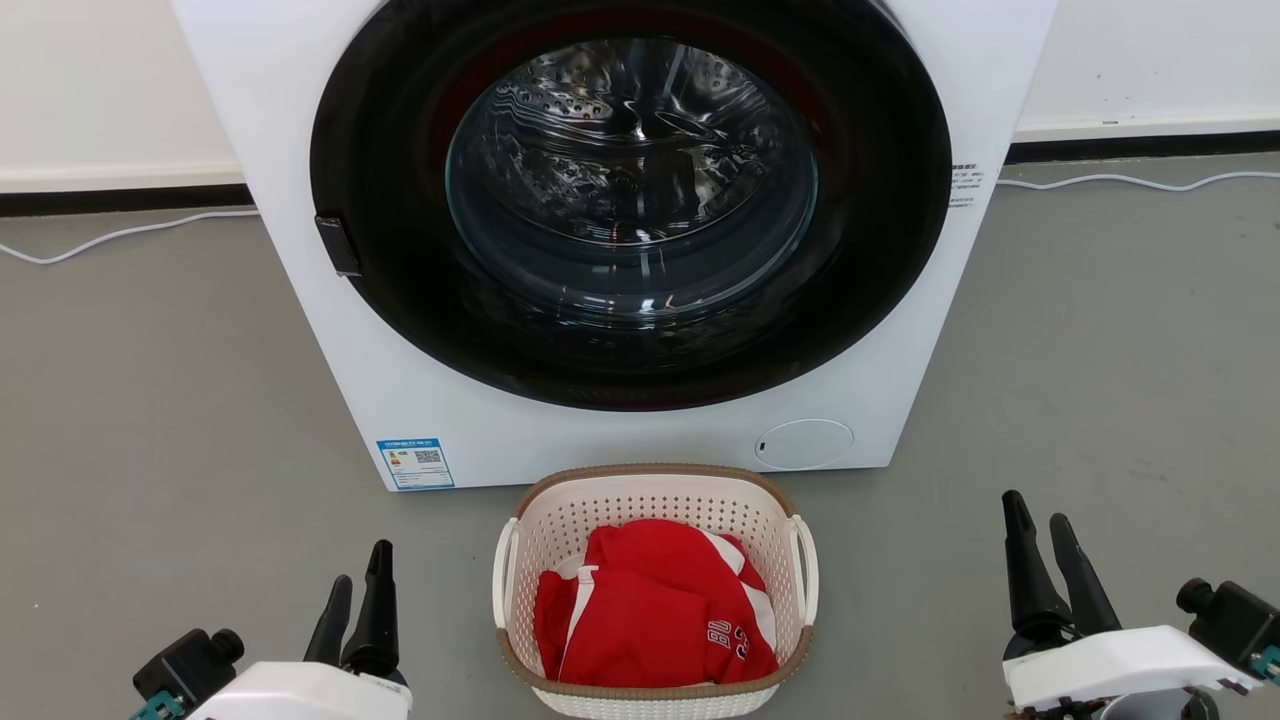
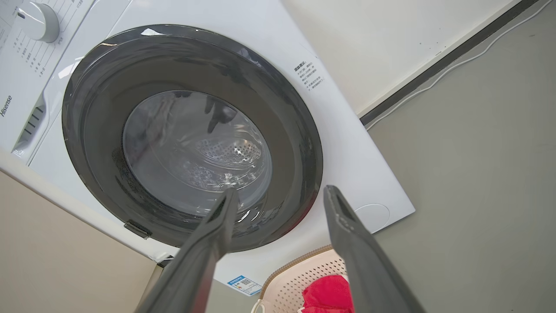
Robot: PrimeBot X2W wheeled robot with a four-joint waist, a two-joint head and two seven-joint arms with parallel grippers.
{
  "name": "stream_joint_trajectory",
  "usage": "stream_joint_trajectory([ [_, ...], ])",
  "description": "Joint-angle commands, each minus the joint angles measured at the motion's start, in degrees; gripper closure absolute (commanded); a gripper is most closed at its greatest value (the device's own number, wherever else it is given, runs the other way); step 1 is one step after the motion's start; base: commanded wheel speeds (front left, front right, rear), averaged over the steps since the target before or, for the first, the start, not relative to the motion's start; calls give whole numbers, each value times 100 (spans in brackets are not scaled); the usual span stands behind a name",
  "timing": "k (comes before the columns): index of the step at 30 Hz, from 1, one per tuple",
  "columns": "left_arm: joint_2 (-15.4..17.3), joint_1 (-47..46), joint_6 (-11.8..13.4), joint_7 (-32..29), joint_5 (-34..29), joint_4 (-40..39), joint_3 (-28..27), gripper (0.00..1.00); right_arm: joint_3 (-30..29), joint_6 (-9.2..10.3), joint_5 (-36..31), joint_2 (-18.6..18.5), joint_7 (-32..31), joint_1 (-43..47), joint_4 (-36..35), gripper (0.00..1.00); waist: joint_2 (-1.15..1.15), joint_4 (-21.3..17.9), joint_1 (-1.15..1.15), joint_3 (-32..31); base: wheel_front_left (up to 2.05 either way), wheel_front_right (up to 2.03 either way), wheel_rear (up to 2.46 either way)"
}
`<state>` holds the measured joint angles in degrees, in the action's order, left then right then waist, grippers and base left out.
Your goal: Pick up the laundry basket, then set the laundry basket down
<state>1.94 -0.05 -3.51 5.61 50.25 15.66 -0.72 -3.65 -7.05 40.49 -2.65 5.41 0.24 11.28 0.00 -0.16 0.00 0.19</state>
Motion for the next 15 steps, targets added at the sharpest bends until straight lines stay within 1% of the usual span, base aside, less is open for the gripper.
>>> stream_joint_trajectory([
  [1, 55, -88, 42, 78, -187, -180, -71, 0, 91, -26, -207, -55, 97, -30, -234, 0, 0, 4, 0, 1, 0, 0, 0],
  [15, 66, -54, 106, 313, -1185, -283, -35, 0, 112, -31, -1207, -48, 332, -8, -215, 0, 0, -20, 0, -1, 0, 0, 0],
])
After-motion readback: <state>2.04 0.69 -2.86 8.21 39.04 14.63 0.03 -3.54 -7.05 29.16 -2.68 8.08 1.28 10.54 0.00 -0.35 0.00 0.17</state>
